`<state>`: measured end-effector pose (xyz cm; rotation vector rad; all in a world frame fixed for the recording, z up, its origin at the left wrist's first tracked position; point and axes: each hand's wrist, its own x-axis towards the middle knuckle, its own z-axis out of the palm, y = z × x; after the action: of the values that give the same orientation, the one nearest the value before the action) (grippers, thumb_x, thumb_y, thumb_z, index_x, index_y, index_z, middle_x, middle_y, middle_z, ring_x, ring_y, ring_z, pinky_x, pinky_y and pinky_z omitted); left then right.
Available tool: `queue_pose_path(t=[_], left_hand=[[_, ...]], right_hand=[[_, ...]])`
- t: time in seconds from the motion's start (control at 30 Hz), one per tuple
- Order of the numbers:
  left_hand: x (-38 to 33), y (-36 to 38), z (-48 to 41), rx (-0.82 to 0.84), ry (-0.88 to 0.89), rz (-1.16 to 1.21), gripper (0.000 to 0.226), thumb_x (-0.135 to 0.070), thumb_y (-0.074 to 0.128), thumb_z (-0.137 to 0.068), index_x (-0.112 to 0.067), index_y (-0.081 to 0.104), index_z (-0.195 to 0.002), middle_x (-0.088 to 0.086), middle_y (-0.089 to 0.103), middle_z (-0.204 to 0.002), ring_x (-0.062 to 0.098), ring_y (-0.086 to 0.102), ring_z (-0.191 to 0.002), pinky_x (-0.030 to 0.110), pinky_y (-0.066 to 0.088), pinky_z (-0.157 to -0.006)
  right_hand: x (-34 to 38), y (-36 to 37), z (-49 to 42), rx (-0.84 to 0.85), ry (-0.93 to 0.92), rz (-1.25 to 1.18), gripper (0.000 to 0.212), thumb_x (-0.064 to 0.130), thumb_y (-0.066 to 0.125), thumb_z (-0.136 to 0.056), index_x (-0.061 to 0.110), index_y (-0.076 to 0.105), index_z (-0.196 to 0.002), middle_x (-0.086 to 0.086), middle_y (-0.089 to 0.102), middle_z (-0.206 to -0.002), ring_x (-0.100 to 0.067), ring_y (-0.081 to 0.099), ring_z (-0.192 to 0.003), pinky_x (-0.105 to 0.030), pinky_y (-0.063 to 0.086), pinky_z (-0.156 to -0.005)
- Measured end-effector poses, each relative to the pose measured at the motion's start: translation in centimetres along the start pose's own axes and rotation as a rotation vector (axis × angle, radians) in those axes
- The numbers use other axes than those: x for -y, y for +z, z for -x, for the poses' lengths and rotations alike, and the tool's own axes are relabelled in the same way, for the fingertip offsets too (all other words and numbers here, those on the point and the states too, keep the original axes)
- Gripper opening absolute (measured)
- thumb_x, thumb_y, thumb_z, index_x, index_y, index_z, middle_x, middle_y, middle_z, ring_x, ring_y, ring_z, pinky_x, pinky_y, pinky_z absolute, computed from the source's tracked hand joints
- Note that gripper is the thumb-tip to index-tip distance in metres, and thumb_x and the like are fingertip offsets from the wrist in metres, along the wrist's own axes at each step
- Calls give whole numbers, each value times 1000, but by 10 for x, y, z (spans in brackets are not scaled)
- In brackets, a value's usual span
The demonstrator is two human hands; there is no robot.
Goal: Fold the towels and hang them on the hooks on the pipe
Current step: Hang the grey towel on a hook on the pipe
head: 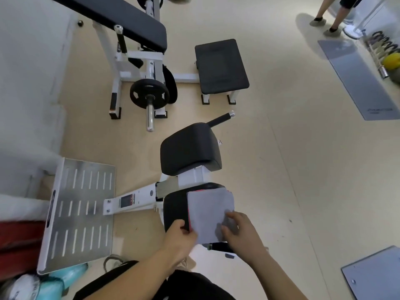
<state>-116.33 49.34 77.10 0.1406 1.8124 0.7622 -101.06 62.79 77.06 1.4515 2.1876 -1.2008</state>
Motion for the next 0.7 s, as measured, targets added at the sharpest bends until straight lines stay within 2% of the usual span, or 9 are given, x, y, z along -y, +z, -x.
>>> queue_pose_path(t=[0.07,0.13,0.27,0.33,0.4,0.43,0.53,0.6,0.7], left_hand=[[1,1,-1,-3,-73,67,10,-20,65,-98,-22,56,-93,10,68,-94,22,62,-80,35,54,-70],[4,4,-2,24,-124,99,5,-22,66,-98,-18,64,-98,13,71,-103,24,63,-84,38,60,-75],[7,11,-5,26,-122,114,15,-26,71,-95,-14,67,-104,9,70,-104,22,60,-81,31,56,-69],[2,18,-3,-2,-86,116,17,-24,74,-92,-11,67,-102,5,69,-97,18,60,-76,28,52,-66],[-6,25,2,-35,-34,131,17,-19,76,-88,-6,67,-96,4,67,-88,17,59,-73,26,51,-65],[-10,28,5,-44,-2,140,17,-17,76,-87,-4,66,-91,4,65,-83,16,59,-71,25,50,-65],[-29,32,20,-30,146,137,17,-10,72,-85,-12,56,-78,0,54,-74,9,49,-63,17,43,-58],[-47,27,32,-17,268,109,19,-5,69,-83,-16,55,-76,-2,52,-72,1,47,-58,10,40,-55],[-78,8,49,16,400,104,19,-4,65,-86,-19,59,-79,-3,61,-76,-6,55,-60,7,42,-55]], right_hand=[[-5,1,0,-9,4,-48,45,30,62,-97,23,53,-141,6,48,-145,-13,51,-128,-24,40,-101],[-10,3,1,3,7,-82,45,29,63,-96,23,53,-140,8,48,-143,-10,50,-126,-24,39,-104],[-18,4,-1,-13,1,-159,44,28,66,-96,22,55,-139,10,51,-137,-7,49,-120,-23,39,-105],[-19,2,-1,-8,25,-209,43,32,68,-94,25,56,-135,11,53,-135,-11,54,-122,-31,46,-106],[-19,0,-2,2,52,-277,41,41,68,-92,30,57,-130,11,54,-134,-15,58,-121,-44,54,-101],[-18,-1,-2,4,53,-296,39,41,68,-92,30,57,-128,9,55,-134,-16,58,-120,-45,55,-100],[-18,-6,-3,-88,21,-239,35,33,71,-94,21,62,-125,3,55,-131,-17,55,-124,-27,42,-99],[-11,-17,1,-183,-41,-170,43,31,76,-89,20,62,-128,3,53,-133,-17,52,-130,-24,38,-100],[12,-47,11,-232,-232,-120,77,24,83,-82,28,45,-149,6,37,-153,-12,38,-143,-29,39,-109]])
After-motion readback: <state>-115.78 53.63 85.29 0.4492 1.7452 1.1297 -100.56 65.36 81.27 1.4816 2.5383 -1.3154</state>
